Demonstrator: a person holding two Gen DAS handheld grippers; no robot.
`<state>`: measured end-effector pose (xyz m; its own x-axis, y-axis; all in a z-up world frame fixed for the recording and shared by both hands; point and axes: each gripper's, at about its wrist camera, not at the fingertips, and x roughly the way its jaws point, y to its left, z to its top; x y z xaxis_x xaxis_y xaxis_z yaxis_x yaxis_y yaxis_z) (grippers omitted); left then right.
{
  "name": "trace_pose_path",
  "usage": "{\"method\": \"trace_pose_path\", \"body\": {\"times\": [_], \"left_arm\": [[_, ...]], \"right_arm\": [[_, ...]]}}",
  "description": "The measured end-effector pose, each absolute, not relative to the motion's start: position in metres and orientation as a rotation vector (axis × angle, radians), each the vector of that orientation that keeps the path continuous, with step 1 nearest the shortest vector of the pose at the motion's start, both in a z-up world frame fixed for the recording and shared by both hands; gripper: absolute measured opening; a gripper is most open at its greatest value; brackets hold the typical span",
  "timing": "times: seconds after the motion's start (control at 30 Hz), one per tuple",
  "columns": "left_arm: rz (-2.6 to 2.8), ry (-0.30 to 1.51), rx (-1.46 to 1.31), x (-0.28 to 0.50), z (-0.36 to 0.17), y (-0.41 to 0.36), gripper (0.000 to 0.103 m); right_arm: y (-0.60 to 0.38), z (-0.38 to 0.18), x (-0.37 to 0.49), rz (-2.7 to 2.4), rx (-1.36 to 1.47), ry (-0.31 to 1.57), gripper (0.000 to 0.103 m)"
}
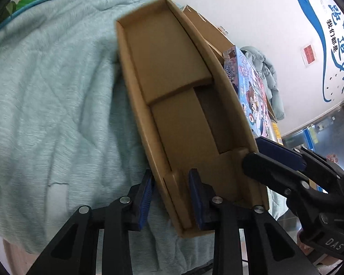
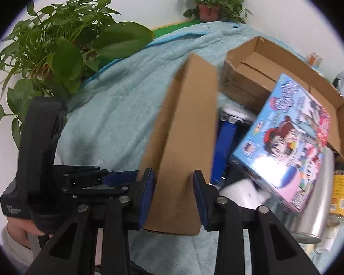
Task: Organize rigid objects
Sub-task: 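Carry the divider insert over the large box, lower it inside, open both grippers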
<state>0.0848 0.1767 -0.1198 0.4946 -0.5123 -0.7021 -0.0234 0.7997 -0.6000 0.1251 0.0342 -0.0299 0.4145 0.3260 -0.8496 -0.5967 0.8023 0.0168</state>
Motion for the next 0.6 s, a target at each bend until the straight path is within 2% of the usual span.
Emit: {"method": "trace_pose_path", "body": {"times": [0.13,0.23,0.6], "left_arm": [[-0.284,0.992,-0.575,0.085,-0.115,0.174,0.018],[-0.247,0.942,-0.544,0.078,-0.102,0.173,0.017],[-0.141,0.837,-0.36,0.067,-0.047,0.161,0.016]], "right_arm": [[0.032,-0.029,0.118,0.557,-0.345,0.966,0.033],[0.038,-0.037,0.113,0.543,-0.394,0.982,0.027],[0.017,-0.035,0.119,0.598,-0.201,1.048,0.024]]}}
